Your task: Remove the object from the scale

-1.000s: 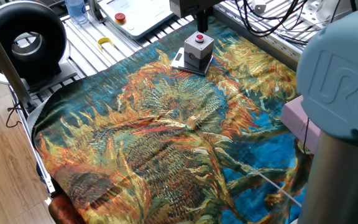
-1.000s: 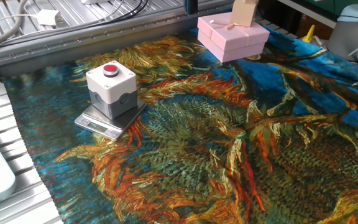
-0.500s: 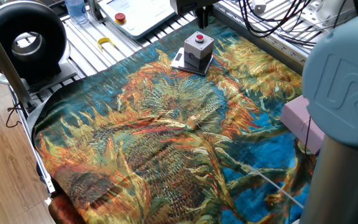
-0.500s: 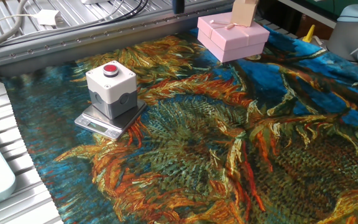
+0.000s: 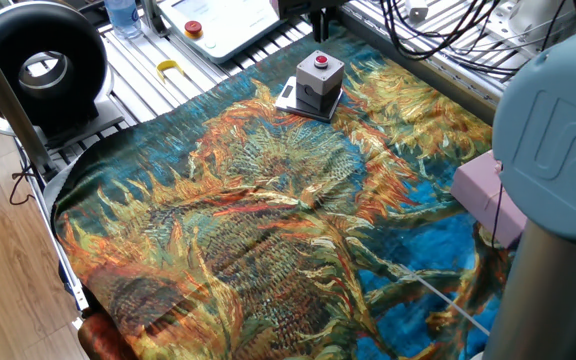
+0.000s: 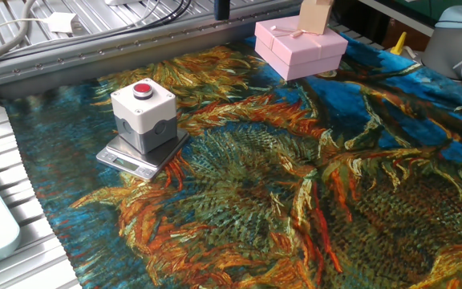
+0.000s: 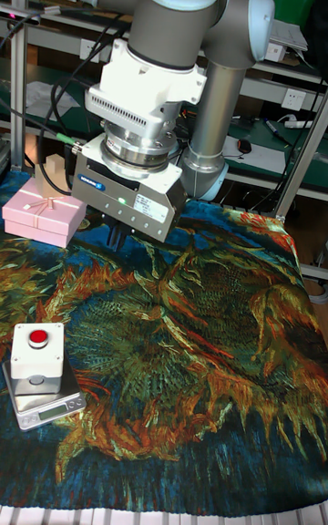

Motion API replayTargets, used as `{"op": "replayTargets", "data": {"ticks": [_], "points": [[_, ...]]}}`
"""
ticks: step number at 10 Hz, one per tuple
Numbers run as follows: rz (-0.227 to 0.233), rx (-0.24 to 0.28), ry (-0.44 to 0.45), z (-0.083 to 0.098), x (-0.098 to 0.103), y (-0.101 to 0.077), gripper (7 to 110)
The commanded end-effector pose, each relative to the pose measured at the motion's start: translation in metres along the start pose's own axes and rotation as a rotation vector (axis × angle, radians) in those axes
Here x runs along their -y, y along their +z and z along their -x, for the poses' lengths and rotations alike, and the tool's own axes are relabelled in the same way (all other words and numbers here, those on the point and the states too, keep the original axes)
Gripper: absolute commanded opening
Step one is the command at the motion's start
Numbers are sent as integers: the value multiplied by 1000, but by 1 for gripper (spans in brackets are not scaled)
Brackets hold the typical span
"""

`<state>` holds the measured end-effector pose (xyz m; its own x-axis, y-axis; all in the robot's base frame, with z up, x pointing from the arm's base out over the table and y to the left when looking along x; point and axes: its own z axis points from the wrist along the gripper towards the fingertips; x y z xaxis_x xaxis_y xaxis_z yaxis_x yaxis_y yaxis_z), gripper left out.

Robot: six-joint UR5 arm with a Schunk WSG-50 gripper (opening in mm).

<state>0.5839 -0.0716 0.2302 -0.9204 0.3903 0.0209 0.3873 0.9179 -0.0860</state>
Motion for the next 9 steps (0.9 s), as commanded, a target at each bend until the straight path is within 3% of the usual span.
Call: {"op": "replayTargets", "data": {"ticks": [1,4,6,9], "points": [[26,-12,32,-3,-6,-1,7],[41,15,40,4,-10,-1,7],[55,24,-5,6,-13,-1,7],[35,41,-48,20,-10,7,7]]}}
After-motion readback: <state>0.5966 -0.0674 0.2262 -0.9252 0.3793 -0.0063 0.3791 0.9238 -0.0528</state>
